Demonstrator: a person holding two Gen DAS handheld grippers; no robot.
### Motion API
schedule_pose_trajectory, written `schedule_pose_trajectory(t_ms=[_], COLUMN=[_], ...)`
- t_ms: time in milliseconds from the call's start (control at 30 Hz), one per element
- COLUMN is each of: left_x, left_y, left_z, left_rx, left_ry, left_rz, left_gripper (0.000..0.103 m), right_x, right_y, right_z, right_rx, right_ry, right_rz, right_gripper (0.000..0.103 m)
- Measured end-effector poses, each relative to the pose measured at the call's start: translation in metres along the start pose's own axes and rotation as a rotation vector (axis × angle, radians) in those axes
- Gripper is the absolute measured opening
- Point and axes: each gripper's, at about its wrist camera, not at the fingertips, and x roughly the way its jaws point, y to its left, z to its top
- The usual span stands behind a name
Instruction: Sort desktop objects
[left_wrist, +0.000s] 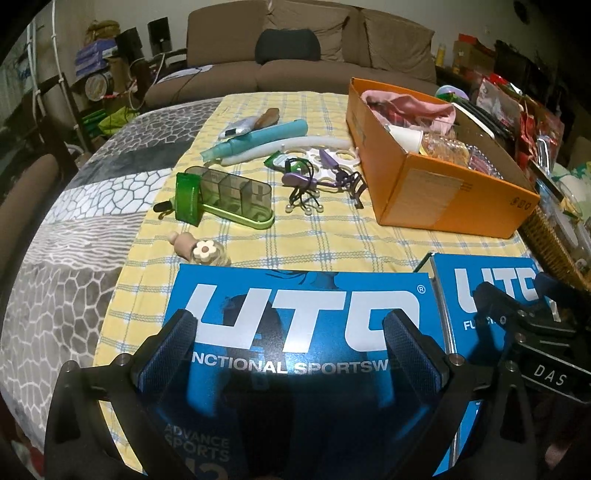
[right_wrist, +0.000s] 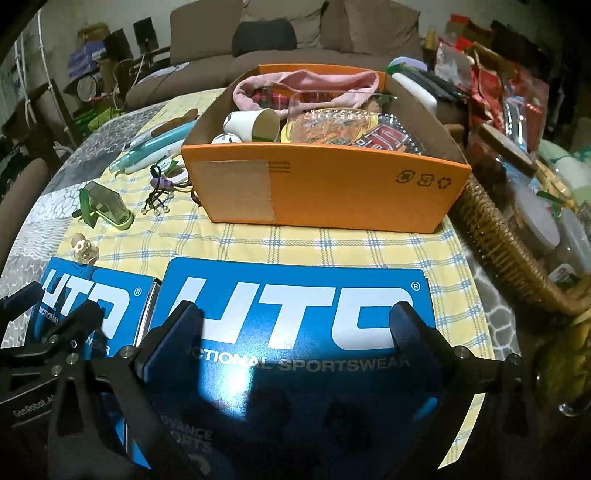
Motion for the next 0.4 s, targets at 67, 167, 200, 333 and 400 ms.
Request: schedule_pose_trajectory(t_ms=[67, 167, 200, 333, 400], left_x=[0.0003, 0.0001, 0.0, 0.0004, 0.0009], left_y=[-0.0001, -0.0003, -0.0004, -0.0007, -0.0002], left_z=[0.0001, 0.0, -0.0001, 0.0002, 0.0003], left_rx=[0.001, 0.002, 0.002, 0.002, 0.002], left_ry=[0.001, 0.002, 0.0, 0.001, 0.001], left_rz=[0.002, 0.003, 0.004, 0.003, 0.002], left_gripper=[0.103, 0.103, 0.103, 0.103, 0.103], right_x=[0.0004, 0.0006, 0.0007, 0.0004, 0.0004], right_y=[-0.0001, -0.0007, -0.0011, -0.001, -0.0009], right_z=[0.0005, 0.0007, 0.0008, 0.0005, 0.0005], right_rx=[0.001, 0.0, 0.0, 0.0, 0.0], right_ry=[-0.001, -0.001, -0.001, -0.002, -0.002], right_rz=[0.004, 0.005, 0.004, 0.005, 0.005], right_gripper=[0.103, 0.103, 0.103, 0.103, 0.103])
